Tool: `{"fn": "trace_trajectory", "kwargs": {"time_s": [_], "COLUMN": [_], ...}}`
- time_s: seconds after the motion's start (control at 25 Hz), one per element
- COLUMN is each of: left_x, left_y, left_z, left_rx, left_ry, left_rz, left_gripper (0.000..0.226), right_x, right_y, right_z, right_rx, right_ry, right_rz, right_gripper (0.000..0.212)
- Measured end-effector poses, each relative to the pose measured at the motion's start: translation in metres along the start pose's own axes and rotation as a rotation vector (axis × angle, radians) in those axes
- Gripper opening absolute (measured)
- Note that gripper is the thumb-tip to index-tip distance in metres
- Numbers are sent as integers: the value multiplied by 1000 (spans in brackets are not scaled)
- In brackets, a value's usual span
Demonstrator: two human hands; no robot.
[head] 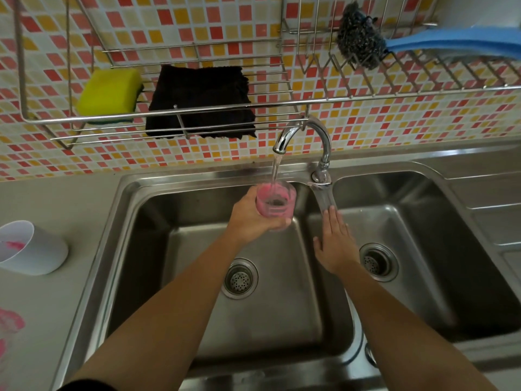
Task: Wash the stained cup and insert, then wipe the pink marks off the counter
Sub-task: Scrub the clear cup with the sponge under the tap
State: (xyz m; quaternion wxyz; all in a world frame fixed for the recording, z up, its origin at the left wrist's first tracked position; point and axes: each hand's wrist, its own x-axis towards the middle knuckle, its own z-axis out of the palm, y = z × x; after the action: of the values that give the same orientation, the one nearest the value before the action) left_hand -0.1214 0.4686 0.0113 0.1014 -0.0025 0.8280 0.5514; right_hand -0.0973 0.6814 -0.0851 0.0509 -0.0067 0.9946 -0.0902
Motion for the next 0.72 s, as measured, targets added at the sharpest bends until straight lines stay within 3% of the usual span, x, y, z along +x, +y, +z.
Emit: {"fn": "trace_trajectory", "kwargs": {"time_s": [0.24,0.44,0.52,0.72], "left_x": [-1,0,3,7], "left_y": [-14,-17,-15,-10], "left_z": [1,0,-1,-2], "left_rx": [27,28,24,10], "left_ry": [-2,19,27,26], "left_rz": [-27,-28,-15,4], "left_gripper": [75,75,77,77], "right_x": [2,22,45,86], "right_y": [3,-5,-11,-21], "right_z": [4,-16,-38,-68], "right_rx": [26,398,406,101], "right_ry": [40,260,321,62], "right_rz": [-20,70,25,-224], "right_gripper": [69,51,50,31]}}
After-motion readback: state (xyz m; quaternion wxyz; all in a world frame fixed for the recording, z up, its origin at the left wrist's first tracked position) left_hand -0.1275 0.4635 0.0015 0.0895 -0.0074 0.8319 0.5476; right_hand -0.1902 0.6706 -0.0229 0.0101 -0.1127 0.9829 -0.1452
